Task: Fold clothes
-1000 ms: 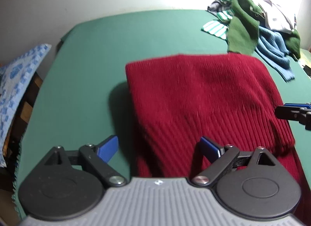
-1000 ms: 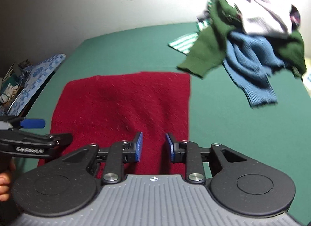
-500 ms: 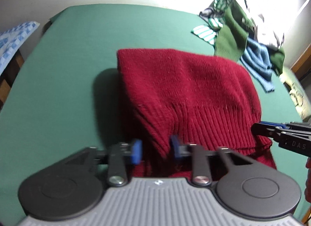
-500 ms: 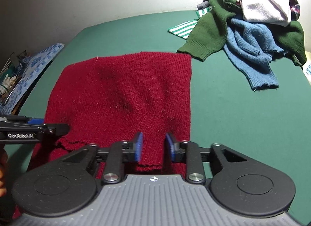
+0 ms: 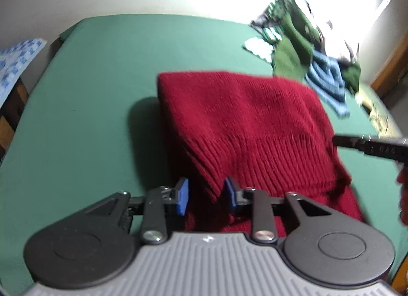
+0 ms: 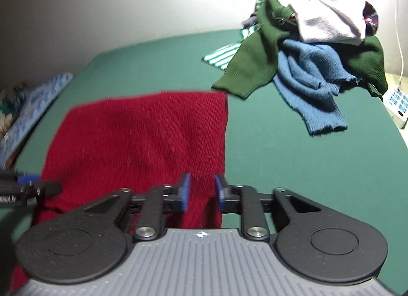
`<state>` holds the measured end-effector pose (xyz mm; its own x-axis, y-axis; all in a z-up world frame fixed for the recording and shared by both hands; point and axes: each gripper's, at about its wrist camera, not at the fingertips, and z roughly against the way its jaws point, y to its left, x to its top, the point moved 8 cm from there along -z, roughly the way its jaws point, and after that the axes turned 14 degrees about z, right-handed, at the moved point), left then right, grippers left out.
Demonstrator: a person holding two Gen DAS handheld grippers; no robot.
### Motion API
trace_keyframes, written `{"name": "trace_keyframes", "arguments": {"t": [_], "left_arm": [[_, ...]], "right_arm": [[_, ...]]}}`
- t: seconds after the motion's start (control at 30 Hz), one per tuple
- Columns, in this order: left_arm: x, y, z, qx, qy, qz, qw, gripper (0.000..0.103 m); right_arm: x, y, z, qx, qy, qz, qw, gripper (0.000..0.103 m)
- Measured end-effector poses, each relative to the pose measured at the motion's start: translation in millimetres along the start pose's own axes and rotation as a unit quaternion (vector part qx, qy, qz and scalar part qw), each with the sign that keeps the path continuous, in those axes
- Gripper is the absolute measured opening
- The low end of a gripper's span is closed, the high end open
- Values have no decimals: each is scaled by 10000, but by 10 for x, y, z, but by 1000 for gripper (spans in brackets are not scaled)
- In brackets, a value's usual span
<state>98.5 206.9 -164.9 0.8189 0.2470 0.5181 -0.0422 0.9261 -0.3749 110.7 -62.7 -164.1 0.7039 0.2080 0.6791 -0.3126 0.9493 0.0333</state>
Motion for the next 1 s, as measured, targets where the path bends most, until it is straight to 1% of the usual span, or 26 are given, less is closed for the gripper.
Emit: {"name": "trace_keyframes", "arguments": {"t": [0.03,0.07,0.13,0.17,0.2,0.23,0.27,0.3,0.37,0.4,0.43,0.47,0.5,0.53,0.6,0.63,0.67,0.7,0.73,0.8,0.83,0.9,0.93,0.97,1.0], "left_arm": [[56,39,6,-50,-28,150,9999,45],[103,70,-4,-91,-35,279,9996,53],[169,99,-51,-160,9,452,9988,52],[166,80,-97,-113,59,407,9991,40],[161,60,-143,-58,109,354,9993,22],[156,40,-190,-3,159,301,9994,19],[149,23,-181,34,129,244,9996,18],[143,7,-168,69,93,185,9998,15],[102,-39,-106,-37,93,36,9999,15],[70,-64,-83,-102,124,-59,9999,15],[46,-65,-88,-83,190,-185,9996,16],[45,-48,-103,-15,212,-293,9993,22],[77,-16,-111,27,226,-311,9993,33],[141,24,-113,25,229,-237,9995,37],[337,100,-90,6,131,-19,9999,49],[434,115,-90,21,50,-11,10000,51],[530,127,-91,38,-30,-10,10000,54],[629,144,-131,53,-65,24,10000,55],[710,155,-200,36,-23,109,9999,54],[831,141,-367,-88,130,300,9994,48],[891,132,-451,-152,208,397,9989,47],[958,110,-609,-160,333,441,9983,45],[979,98,-669,-203,367,462,9981,42],[1003,81,-702,-254,362,473,9979,31],[1026,63,-733,-306,353,484,9977,25]], "right_arm": [[28,-23,-21,28,-10,-92,10000,37],[46,-28,-65,101,13,-164,9998,37],[65,-18,-165,273,48,-283,9992,35],[58,-15,-211,282,98,-305,9991,31],[60,-13,-238,264,122,-296,9991,23],[68,-14,-250,258,124,-277,9992,15],[95,-26,-216,280,62,-232,9993,9],[121,-55,-167,257,0,-172,9995,8],[149,-156,-94,41,-59,-12,10000,8],[135,-214,-93,-27,-9,37,10000,8],[104,-256,-120,43,89,34,9999,8],[76,-264,-159,211,208,14,9996,9],[58,-248,-191,355,310,10,9989,11],[59,-228,-206,447,363,54,9983,16],[150,-170,-152,361,215,398,9983,29],[206,-156,-125,307,115,504,9982,40],[285,-185,-97,223,-53,441,9988,45],[360,-217,-87,171,-179,345,9991,45],[422,-259,-126,205,-199,167,9995,45],[515,-327,-258,220,-198,-129,9995,45],[552,-356,-339,213,-187,-259,9993,45],[591,-412,-506,239,-137,-524,9982,45],[598,-439,-587,284,-111,-676,9972,45],[599,-469,-652,391,-109,-882,9953,44],[601,-500,-700,518,-133,-1092,9926,43]]}}
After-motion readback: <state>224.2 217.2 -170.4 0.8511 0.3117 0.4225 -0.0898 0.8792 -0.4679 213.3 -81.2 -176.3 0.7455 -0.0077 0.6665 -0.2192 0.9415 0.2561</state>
